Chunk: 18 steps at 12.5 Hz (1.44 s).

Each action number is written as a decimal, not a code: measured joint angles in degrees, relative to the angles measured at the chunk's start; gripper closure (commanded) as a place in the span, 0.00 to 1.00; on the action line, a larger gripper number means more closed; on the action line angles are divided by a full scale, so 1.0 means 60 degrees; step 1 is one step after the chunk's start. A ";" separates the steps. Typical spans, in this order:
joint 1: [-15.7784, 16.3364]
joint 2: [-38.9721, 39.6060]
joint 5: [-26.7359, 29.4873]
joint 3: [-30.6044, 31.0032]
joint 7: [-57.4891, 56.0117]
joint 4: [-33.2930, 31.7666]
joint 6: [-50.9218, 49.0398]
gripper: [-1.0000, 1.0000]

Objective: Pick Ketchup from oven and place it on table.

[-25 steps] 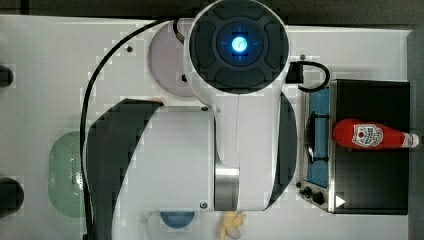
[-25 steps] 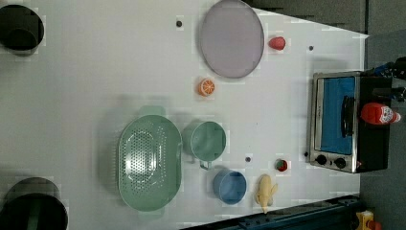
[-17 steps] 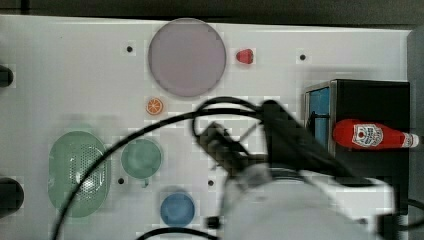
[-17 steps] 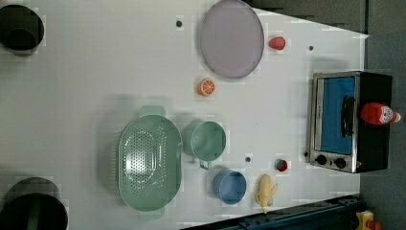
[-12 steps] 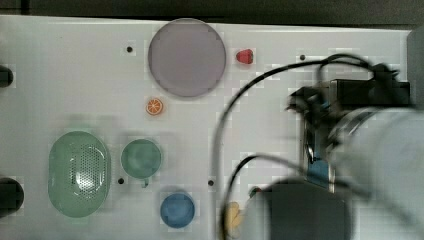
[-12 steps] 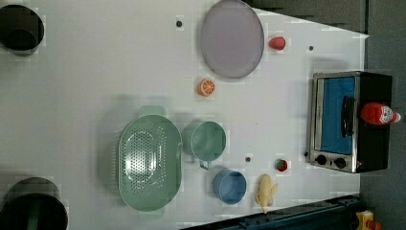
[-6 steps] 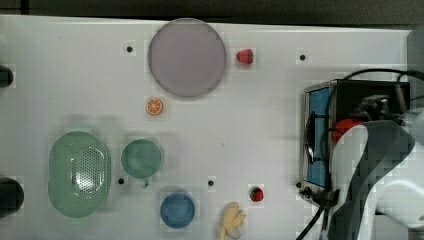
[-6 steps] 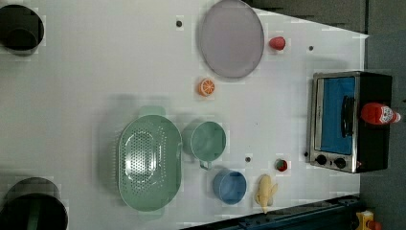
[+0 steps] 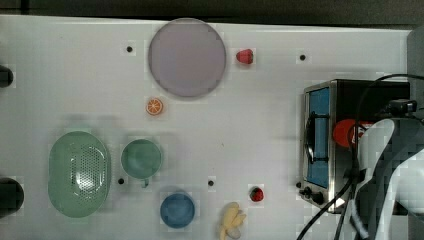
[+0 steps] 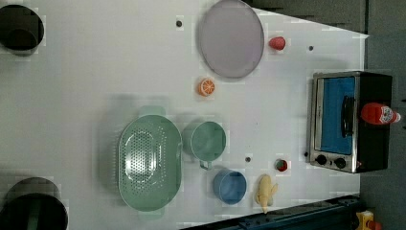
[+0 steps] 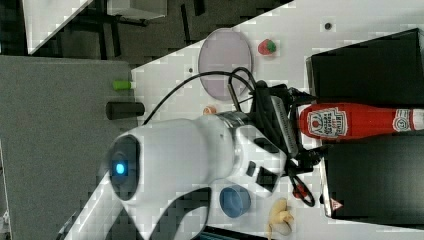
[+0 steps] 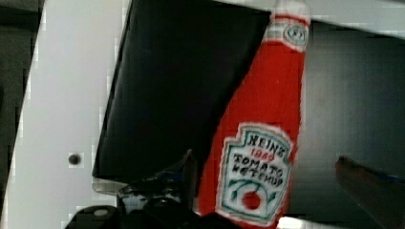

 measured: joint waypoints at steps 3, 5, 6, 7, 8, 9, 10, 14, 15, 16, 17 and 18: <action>-0.0091 0.0652 0.0831 -0.0196 0.0000 0.0000 0.0061 0.00; -0.0290 0.1123 0.1438 -0.0173 -0.0003 0.0047 0.0284 0.00; -0.0368 0.1302 0.1453 -0.0126 -0.0004 0.0056 0.0401 0.00; -0.0384 0.1386 0.1515 -0.0089 -0.0004 0.0047 0.0280 0.00; -0.0340 0.1416 0.1574 -0.0070 -0.0003 0.0028 0.0196 0.04; -0.0268 0.1477 0.1566 -0.0070 -0.0003 -0.0019 0.0270 0.15; -0.0218 0.1573 0.1544 -0.0047 -0.0003 -0.0037 0.0312 0.28; -0.0223 0.1584 0.1602 -0.0014 -0.0008 -0.0037 0.0546 0.36; -0.0255 0.1556 0.1624 -0.0009 -0.0010 -0.0037 0.0532 0.36; -0.0231 0.1561 0.1605 -0.0107 -0.0011 0.0019 0.0513 0.36; -0.0245 0.1552 0.1402 -0.0168 -0.0023 0.0103 0.0322 0.36; -0.0276 0.1514 0.1215 -0.0168 -0.0040 0.0214 -0.0051 0.36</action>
